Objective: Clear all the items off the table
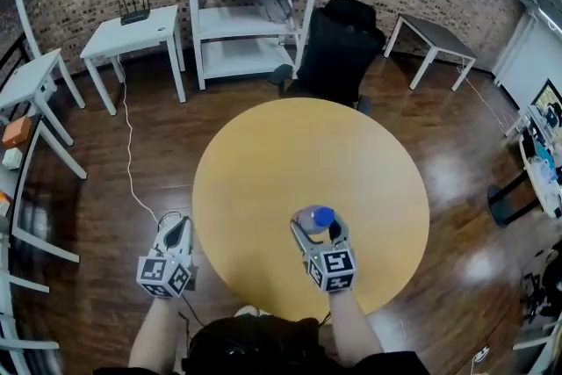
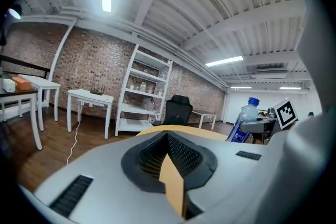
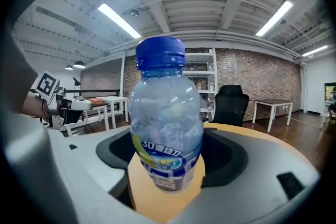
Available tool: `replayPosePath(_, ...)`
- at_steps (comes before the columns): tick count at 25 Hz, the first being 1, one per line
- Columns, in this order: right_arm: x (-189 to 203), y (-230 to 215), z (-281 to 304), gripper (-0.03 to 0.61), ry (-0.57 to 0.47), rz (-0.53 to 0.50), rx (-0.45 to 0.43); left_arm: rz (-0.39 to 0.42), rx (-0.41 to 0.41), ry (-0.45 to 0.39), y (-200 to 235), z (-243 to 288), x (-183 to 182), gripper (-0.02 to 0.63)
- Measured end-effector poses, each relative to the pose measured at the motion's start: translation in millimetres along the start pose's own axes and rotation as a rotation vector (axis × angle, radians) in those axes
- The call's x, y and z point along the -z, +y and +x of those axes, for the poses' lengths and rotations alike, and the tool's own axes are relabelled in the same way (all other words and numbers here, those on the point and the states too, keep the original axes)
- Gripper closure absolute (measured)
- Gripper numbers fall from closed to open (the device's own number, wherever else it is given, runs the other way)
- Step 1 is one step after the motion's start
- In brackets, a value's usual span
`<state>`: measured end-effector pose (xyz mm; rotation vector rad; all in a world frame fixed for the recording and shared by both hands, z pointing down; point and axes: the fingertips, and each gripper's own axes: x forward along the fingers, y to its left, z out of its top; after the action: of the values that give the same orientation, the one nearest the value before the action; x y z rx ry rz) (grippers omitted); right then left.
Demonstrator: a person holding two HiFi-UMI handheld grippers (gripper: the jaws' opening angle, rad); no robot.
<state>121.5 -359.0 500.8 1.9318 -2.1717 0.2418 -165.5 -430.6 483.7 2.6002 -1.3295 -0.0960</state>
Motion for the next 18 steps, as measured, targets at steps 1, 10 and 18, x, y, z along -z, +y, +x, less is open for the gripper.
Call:
replayPosePath(1, 0.2, 9.2, 9.6, 0.204, 0.006, -0.006, -0.033, -0.006, -0.021, -0.006, 6.1, -6.1, -1.8, 0.614)
replayPosePath(10, 13.8, 69.2, 73.8, 0.204, 0.074, -0.021, -0.196, -0.026, -0.142, 0.020, 50.4, -46.3, 6.5, 0.614)
replayPosePath(18, 54.9, 96.8, 112.9, 0.204, 0.147, -0.042, -0.238, -0.027, -0.157, 0.108, 77.7, -53.3, 35.2, 0.614)
